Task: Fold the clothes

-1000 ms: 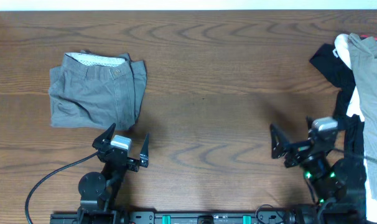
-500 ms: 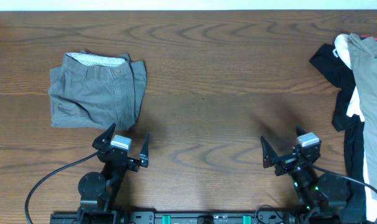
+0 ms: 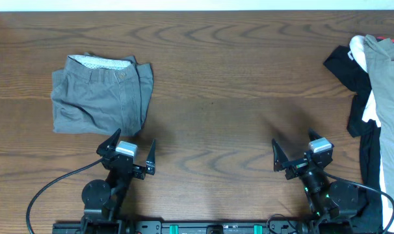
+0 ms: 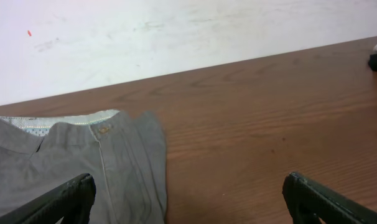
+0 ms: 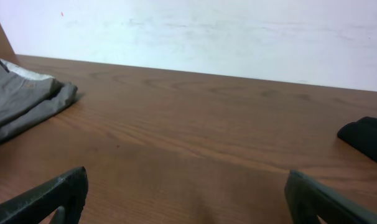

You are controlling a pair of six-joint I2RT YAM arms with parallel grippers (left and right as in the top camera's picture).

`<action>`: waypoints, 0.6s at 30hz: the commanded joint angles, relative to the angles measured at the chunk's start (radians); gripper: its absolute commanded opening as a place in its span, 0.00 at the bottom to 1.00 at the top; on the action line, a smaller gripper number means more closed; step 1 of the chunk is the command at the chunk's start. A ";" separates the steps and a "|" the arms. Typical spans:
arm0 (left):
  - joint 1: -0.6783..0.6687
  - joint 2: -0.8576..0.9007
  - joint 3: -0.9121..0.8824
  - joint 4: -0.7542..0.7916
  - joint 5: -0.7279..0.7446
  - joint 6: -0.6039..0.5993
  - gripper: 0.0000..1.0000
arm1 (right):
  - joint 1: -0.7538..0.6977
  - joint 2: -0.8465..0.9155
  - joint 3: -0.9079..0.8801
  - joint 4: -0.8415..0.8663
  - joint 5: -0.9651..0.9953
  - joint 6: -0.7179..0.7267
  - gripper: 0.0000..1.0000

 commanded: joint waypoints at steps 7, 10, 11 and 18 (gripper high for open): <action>-0.002 -0.007 -0.027 -0.010 -0.002 -0.013 0.98 | 0.009 -0.007 -0.011 0.003 0.011 -0.012 0.99; -0.002 -0.007 -0.027 -0.010 -0.002 -0.013 0.98 | 0.009 -0.007 -0.011 0.003 0.011 -0.012 0.99; -0.002 -0.007 -0.027 -0.010 -0.002 -0.013 0.98 | 0.009 -0.007 -0.011 0.003 0.011 -0.012 0.99; -0.002 -0.007 -0.027 -0.010 -0.002 -0.013 0.98 | 0.009 0.021 -0.011 0.000 0.011 -0.012 0.99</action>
